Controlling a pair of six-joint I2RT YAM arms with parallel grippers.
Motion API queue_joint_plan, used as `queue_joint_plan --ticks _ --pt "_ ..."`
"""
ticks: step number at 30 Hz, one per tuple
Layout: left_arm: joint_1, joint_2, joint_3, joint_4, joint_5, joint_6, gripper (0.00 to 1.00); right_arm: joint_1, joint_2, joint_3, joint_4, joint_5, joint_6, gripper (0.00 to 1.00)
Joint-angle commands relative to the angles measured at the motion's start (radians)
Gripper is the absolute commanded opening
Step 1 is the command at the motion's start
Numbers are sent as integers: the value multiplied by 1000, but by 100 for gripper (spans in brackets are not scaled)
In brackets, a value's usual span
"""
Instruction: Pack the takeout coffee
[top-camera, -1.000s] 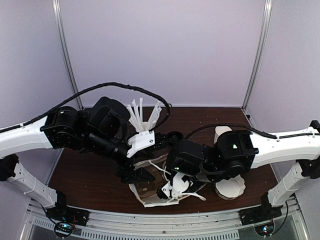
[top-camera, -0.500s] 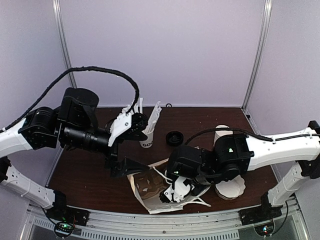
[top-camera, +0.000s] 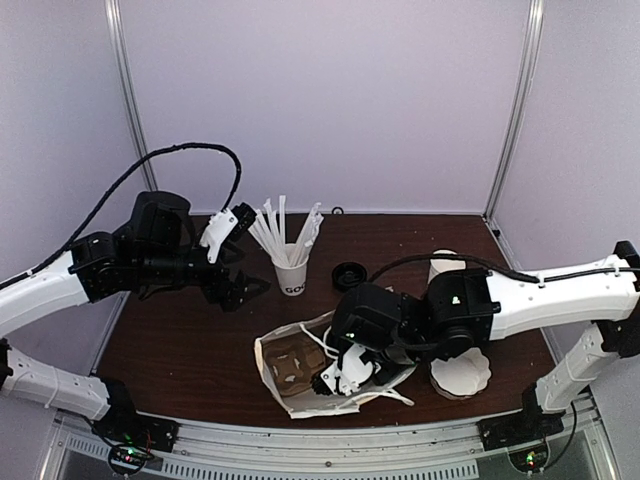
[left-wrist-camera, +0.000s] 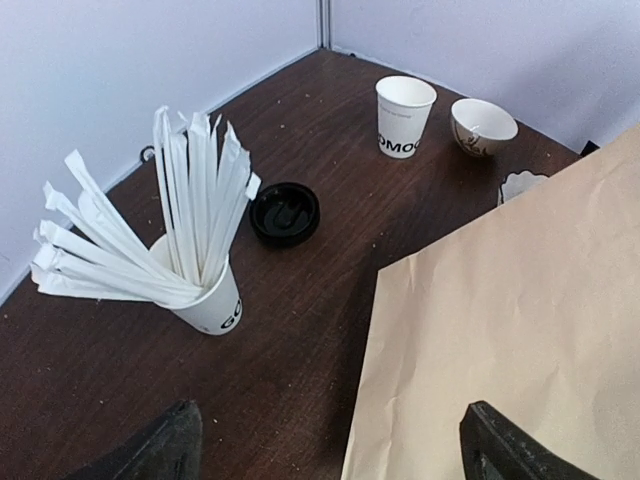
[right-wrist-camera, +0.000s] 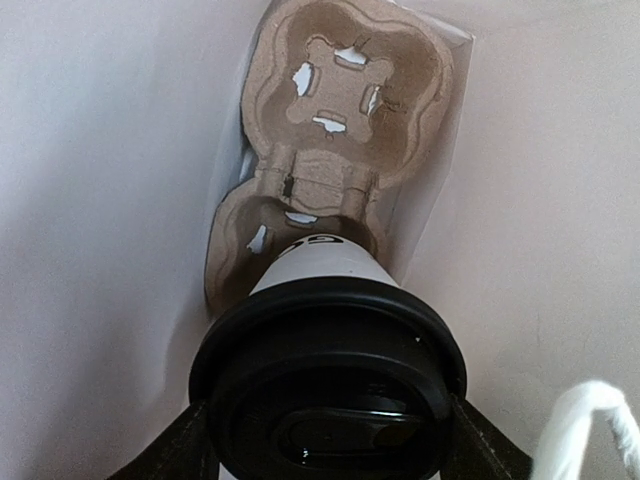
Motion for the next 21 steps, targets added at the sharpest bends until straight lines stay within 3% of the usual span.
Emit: queue_joint_plan --ticks 1,7,21 --pt "27 69 -38 114 94 -39 92 -4 -11 -15 37 20 2 66" --pt "27 124 -86 221 188 -39 90 -10 -8 -18 6 -7 28 66" --pt "27 50 -92 192 188 -10 90 -34 20 -45 36 -3 28 67"
